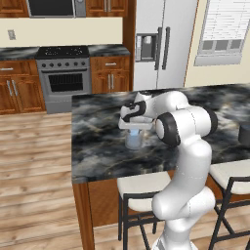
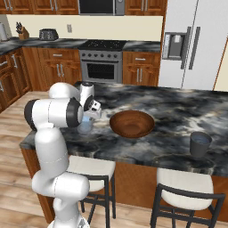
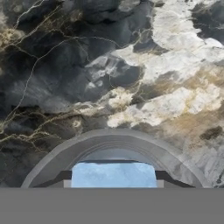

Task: There are four ice cubes in the ice bowl. Place two ice cubes in each glass of water.

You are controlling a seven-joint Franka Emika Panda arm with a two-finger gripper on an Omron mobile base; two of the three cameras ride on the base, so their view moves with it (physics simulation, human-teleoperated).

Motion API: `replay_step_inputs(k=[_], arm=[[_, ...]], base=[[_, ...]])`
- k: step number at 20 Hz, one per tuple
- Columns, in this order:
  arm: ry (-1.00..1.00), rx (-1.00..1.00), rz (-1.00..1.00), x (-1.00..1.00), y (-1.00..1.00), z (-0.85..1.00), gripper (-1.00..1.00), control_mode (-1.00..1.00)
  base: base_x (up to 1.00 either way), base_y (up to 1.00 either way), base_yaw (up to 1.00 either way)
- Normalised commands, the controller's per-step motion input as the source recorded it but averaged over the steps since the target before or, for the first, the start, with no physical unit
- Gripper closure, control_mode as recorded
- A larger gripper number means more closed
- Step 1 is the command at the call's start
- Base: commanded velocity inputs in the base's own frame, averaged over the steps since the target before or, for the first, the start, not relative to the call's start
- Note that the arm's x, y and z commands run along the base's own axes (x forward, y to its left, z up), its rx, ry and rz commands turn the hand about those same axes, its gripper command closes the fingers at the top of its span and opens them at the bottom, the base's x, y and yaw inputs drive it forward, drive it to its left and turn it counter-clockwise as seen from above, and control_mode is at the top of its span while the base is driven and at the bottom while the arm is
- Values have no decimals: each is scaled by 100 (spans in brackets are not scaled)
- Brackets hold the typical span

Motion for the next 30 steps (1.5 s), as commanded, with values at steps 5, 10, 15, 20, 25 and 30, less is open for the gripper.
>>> replay_step_inputs(k=[5, 10, 15, 20, 25, 30], arm=[[0, 0, 0, 0, 1, 0, -100, -100], [0, 0, 0, -2, 1, 1, -100, -100], [0, -1, 0, -9, 0, 5, 100, -100], [0, -1, 0, -18, 0, 19, 100, -100], [0, -1, 0, -19, 0, 34, 100, -100], [0, -1, 0, -26, 0, 18, 100, -100]], base=[[0, 0, 0], [0, 0, 0], [0, 0, 0], [0, 0, 0], [0, 0, 0], [0, 0, 0]])
